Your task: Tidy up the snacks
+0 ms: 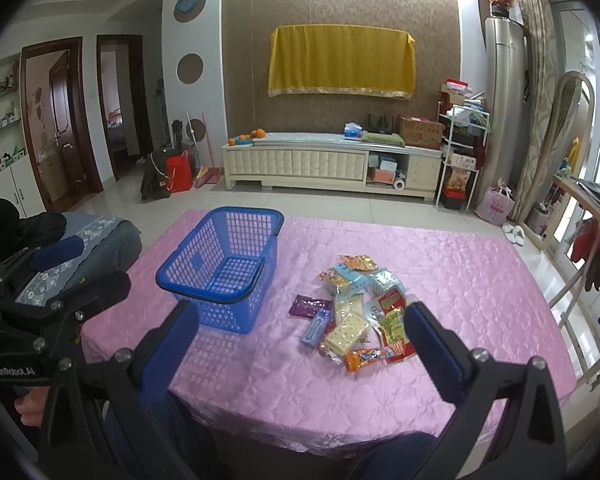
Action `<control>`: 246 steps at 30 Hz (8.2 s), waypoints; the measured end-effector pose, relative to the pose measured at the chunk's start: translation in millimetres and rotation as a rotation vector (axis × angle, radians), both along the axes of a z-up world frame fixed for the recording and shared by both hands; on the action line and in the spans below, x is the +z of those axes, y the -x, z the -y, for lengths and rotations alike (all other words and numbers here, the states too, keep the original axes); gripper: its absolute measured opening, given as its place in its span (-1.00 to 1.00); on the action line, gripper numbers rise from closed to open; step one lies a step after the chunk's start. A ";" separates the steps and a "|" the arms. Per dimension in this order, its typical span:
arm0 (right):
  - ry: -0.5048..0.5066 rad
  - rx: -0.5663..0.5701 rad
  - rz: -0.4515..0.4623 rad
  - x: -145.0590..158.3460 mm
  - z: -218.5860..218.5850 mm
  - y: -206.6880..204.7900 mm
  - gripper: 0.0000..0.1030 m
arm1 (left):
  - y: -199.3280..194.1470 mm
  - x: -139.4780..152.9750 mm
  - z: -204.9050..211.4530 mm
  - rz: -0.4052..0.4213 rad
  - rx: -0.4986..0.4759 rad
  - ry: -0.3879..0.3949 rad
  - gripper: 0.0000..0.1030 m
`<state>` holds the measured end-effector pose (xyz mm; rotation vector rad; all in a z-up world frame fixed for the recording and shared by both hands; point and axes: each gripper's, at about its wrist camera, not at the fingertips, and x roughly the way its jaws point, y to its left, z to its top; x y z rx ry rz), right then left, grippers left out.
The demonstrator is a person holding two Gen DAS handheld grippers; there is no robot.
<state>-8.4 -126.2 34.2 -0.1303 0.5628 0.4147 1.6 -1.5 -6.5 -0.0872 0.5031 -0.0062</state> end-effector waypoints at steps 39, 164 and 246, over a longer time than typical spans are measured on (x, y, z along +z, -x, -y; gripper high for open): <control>-0.004 0.007 -0.029 -0.2 2.0 -2.3 1.00 | -2.6 -0.1 -5.4 -0.038 -0.003 0.010 1.00; 0.073 0.035 -0.388 -165.6 90.0 -216.5 -0.89 | -240.3 -149.9 76.5 -0.503 -0.274 0.059 -0.24; 0.170 0.354 -0.251 -85.8 -168.8 -258.7 0.79 | -226.4 -75.1 -159.8 -0.380 0.041 0.044 -0.24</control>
